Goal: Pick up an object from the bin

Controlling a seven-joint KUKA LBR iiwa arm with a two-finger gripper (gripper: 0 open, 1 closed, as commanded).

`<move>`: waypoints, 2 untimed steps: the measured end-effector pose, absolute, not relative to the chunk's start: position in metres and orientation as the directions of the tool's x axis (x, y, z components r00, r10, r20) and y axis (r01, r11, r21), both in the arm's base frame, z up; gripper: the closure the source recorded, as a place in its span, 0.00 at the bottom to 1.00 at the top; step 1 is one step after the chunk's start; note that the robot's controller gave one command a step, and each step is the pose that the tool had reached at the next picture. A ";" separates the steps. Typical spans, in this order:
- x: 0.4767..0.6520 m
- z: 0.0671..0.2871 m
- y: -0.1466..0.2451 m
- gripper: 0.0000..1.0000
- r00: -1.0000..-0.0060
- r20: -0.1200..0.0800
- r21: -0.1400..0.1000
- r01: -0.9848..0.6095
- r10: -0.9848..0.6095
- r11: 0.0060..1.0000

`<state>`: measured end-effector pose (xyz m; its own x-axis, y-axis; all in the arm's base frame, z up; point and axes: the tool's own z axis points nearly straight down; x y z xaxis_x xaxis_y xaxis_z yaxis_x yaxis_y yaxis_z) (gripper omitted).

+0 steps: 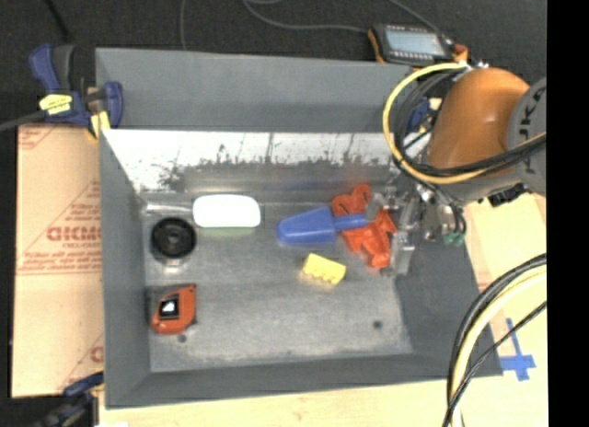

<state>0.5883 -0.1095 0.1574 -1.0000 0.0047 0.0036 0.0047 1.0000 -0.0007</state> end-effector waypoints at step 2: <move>0.590 0.163 -0.109 0.00 -1.000 -0.004 -0.002 -0.002 -0.002 1.000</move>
Offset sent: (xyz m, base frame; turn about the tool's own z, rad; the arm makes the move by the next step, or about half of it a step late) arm 0.0000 0.0000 0.0000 0.0000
